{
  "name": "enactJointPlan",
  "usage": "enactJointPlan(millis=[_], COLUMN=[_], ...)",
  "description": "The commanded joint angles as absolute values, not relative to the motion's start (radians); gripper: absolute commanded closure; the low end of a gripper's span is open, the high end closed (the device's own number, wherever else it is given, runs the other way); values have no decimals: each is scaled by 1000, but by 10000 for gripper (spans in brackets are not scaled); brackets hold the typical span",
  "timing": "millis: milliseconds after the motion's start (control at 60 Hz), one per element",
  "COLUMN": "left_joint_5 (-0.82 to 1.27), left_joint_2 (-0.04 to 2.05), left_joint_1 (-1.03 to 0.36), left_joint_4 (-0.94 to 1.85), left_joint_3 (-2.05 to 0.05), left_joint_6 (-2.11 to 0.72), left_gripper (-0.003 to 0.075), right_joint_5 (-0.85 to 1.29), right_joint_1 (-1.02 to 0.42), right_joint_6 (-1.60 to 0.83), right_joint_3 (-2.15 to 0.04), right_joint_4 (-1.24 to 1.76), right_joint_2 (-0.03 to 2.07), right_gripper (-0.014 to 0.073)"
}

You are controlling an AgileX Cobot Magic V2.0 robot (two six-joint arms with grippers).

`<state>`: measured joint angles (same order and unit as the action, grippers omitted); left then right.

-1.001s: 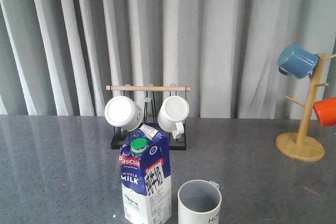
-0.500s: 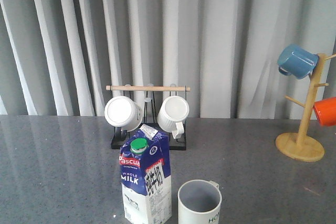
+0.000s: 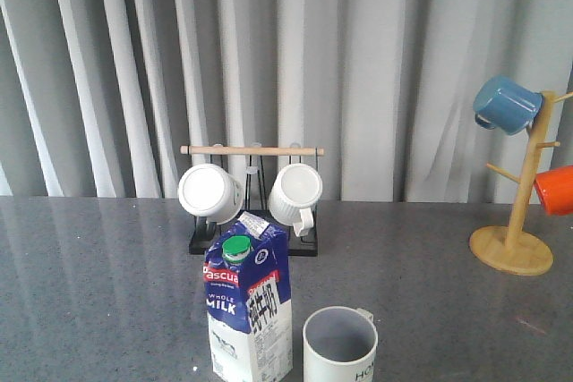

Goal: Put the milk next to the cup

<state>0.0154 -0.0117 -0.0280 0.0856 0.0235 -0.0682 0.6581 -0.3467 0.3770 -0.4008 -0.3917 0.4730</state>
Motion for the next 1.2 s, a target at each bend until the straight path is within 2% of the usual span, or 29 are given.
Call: enactJointPlan(millis=[0, 284, 1184], left_joint_5=[-69, -67, -61], left_joint_2=[-24, -24, -24], left_joint_1=[-25, -25, -25], left_joint_4=[93, -64, -64], left_joint_3=[-3, -3, -3], left_joint_6=[-49, 152, 152], left_gripper=[726, 726, 726], right_joint_5=[600, 600, 600], right_joint_1=[-345, -345, -345], right_joint_6=[379, 379, 379], right_joint_3=[-427, -427, -427], right_joint_4=[-422, -422, -422], right_joint_2=[477, 477, 477], right_gripper=[598, 598, 598])
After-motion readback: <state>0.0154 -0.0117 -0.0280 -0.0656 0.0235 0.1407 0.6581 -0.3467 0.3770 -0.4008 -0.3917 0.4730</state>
